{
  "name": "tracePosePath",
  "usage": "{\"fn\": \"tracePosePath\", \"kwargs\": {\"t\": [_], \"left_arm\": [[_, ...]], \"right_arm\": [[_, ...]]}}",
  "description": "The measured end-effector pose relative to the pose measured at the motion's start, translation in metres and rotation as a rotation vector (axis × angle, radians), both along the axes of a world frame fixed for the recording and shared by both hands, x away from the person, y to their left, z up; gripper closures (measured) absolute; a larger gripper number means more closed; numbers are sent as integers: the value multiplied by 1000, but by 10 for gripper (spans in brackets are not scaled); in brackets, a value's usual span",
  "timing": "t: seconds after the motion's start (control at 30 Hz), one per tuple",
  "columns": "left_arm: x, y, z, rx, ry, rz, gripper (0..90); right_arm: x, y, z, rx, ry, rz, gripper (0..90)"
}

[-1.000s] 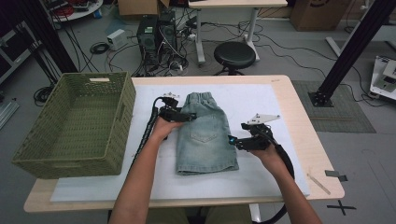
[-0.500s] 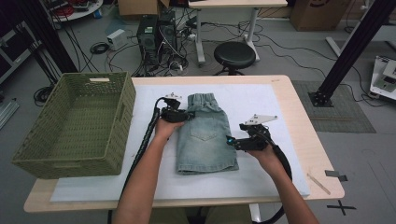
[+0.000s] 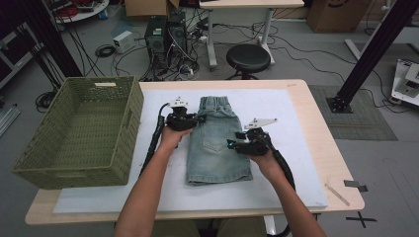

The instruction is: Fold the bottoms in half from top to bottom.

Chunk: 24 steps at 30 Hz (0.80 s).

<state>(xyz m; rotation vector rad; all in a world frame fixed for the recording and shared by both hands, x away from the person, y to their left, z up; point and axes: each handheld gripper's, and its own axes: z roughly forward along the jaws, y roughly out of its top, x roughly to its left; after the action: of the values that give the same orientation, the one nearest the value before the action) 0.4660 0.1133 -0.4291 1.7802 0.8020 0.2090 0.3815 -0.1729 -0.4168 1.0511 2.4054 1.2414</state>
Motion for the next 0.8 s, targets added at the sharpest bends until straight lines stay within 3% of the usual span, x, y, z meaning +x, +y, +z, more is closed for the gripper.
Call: {"fn": "tracePosePath", "kwargs": {"t": [0.17, 0.37, 0.63, 0.8], "left_arm": [[-6, 2, 7, -9, -37, -42, 794], [-12, 4, 11, -8, -64, -77, 794], [-24, 7, 15, -10, -97, -131, 799], [-30, 6, 17, -5, -117, -158, 803]], "right_arm": [[9, 26, -6, -13, 12, 30, 620], [15, 40, -11, -29, 27, 33, 620], [24, 57, -20, -106, 38, -3, 624], [23, 57, -21, -149, 16, -41, 647]]}}
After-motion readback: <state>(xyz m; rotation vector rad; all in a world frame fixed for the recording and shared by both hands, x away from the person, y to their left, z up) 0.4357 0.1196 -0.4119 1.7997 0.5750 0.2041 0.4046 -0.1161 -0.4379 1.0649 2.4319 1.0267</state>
